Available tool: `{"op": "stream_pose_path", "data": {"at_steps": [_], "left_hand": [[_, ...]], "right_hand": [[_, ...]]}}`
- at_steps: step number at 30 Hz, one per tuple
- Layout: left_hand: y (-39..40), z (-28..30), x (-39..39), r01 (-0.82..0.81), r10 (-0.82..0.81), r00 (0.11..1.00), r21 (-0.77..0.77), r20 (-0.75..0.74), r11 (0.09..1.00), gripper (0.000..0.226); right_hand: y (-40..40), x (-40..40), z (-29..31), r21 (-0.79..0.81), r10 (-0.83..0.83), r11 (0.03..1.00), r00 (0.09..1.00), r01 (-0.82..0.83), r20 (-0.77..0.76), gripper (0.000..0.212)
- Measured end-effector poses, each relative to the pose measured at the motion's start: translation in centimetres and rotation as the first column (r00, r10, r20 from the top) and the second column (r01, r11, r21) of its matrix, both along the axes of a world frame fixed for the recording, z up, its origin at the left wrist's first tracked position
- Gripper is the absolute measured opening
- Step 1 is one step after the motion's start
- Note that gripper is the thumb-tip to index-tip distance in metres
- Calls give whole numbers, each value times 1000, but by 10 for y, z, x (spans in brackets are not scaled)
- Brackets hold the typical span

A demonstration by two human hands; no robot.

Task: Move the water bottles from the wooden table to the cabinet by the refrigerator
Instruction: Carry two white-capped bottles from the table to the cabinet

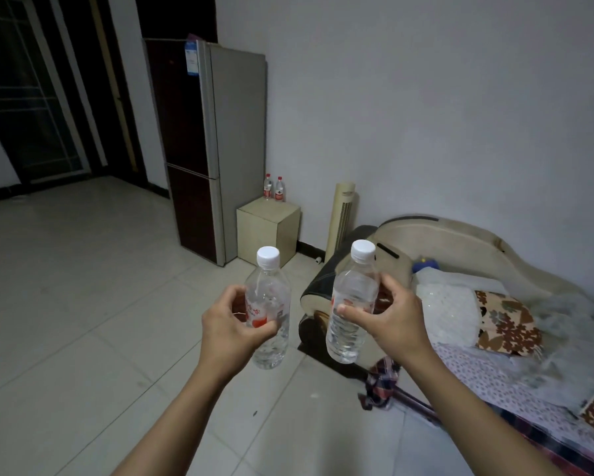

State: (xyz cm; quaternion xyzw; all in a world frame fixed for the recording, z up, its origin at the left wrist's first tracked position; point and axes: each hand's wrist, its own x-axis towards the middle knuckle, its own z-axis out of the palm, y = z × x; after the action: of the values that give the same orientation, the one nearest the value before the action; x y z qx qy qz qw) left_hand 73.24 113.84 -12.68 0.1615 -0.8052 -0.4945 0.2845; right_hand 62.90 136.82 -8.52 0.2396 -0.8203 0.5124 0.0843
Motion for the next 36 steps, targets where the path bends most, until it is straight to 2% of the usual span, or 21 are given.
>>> {"op": "stream_pose_path", "data": {"at_steps": [11, 21, 28, 36], "left_hand": [[-119, -2, -120, 9, -9, 1000, 9, 7, 1000, 53], [-180, -15, -273, -50, 55, 993, -45, 102, 998, 51], [-219, 5, -381, -74, 76, 995, -21, 63, 997, 47], [-286, -6, -465, -88, 87, 995, 22, 42, 996, 45]], "right_hand": [[-116, -117, 0, 52, 10, 999, 999, -11, 36, 41], [-187, -289, -43, -41, 65, 997, 990, -61, 128, 60], [-224, -413, -21, -37, 81, 996, 992, -77, 98, 54], [-286, -507, -23, 7, 74, 997, 994, -75, 84, 55]]}}
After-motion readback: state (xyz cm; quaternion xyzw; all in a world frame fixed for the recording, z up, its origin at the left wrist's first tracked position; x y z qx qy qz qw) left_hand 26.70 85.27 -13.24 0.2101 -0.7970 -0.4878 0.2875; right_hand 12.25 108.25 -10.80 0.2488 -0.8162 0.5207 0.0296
